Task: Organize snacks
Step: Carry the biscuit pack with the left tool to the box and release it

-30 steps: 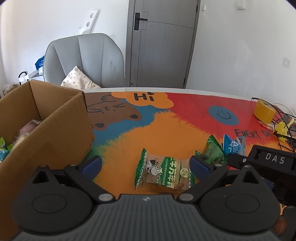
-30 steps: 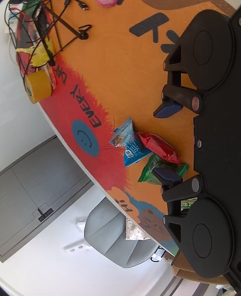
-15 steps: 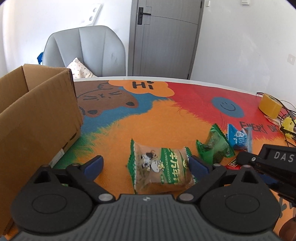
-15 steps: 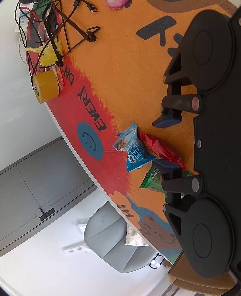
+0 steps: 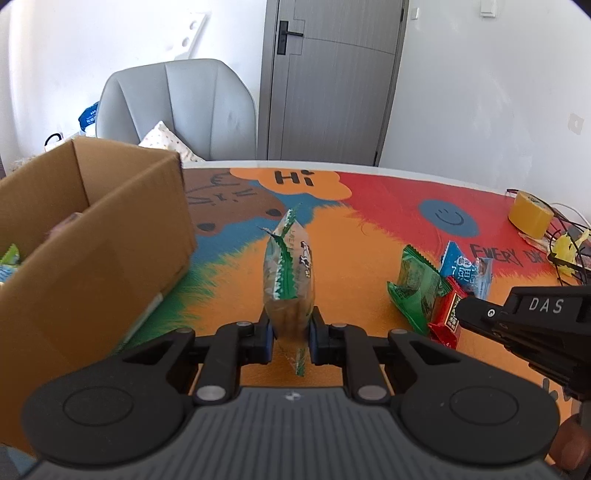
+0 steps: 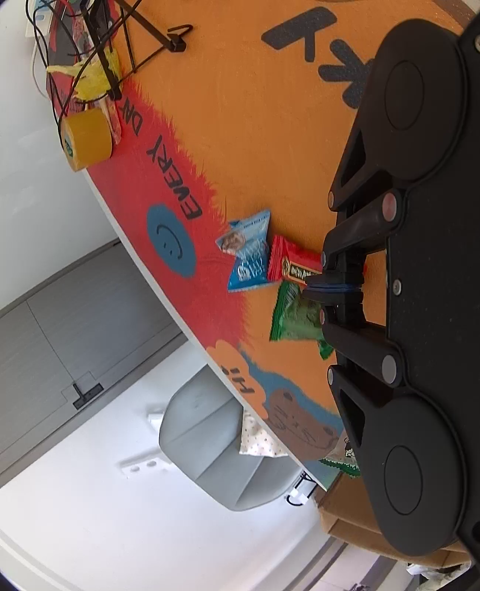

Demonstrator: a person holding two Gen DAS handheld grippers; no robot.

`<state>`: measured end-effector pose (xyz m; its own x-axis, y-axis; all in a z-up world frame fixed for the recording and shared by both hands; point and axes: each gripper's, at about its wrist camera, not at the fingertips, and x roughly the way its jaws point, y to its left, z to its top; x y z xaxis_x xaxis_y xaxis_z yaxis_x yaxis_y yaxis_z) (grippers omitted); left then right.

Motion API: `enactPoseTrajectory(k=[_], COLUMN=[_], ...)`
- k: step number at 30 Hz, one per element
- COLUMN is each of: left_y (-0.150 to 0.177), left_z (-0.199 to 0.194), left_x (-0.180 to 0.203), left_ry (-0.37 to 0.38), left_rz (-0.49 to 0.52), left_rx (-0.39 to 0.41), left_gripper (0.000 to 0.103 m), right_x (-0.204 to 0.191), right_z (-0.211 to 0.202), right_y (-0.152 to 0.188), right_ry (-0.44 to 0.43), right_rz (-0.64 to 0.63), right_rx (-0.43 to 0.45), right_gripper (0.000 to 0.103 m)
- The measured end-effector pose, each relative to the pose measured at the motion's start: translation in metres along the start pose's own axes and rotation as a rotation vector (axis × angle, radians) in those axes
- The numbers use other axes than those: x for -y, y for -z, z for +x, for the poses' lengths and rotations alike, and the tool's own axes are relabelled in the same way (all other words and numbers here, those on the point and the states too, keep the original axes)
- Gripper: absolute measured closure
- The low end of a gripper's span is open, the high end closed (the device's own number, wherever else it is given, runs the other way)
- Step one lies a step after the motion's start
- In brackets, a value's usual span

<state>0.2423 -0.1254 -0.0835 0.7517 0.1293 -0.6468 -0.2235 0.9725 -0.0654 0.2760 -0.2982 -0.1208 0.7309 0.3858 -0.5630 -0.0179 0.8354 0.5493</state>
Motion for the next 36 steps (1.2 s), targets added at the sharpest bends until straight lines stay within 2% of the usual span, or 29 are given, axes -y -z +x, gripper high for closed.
enactPoseTrajectory(k=[7, 20, 24, 26, 27, 28, 29, 32, 36], left_y=[-0.004, -0.017, -0.018, -0.019, -0.019, -0.02, -0.02, -0.022, -0.027], left_z=[-0.043, -0.087, -0.097, -0.1, -0.103, -0.105, -0.107, -0.108, -0.103], left_x=[-0.016, -0.067, -0.082, -0.088, -0.092, -0.096, -0.1, -0.111, -0.127], left_ry=[-0.004, 0.006, 0.005, 0.002, -0.001, -0.004, -0.006, -0.019, -0.039], left_rz=[-0.028, -0.102, -0.12, -0.13, -0.137, -0.144, -0.151, -0.177, -0.207], left_rx=[0.081, 0.154, 0.173, 0.184, 0.19, 0.198, 0.206, 0.22, 0.218], left_gripper=[0.086, 0.086, 0.086, 0.086, 0.086, 0.086, 0.086, 0.086, 0.086], right_x=[0.0, -0.033, -0.037, -0.03, -0.026, -0.022, -0.019, -0.015, -0.016], right_z=[-0.01, -0.036, -0.045, -0.044, -0.042, -0.039, -0.037, -0.028, -0.019], right_y=[0.002, 0.023, 0.023, 0.017, 0.015, 0.012, 0.011, 0.007, 0.005], right_ry=[-0.1, -0.192, -0.189, -0.149, -0.127, -0.106, -0.086, -0.019, 0.036], right_rz=[0.058, 0.053, 0.043, 0.059, 0.07, 0.081, 0.084, 0.07, 0.044], right_rx=[-0.018, -0.02, 0.005, 0.009, 0.003, 0.0, 0.003, 0.004, 0.011], right_gripper=[0.102, 0.102, 0.102, 0.1, 0.094, 0.083, 0.079, 0.074, 0.06])
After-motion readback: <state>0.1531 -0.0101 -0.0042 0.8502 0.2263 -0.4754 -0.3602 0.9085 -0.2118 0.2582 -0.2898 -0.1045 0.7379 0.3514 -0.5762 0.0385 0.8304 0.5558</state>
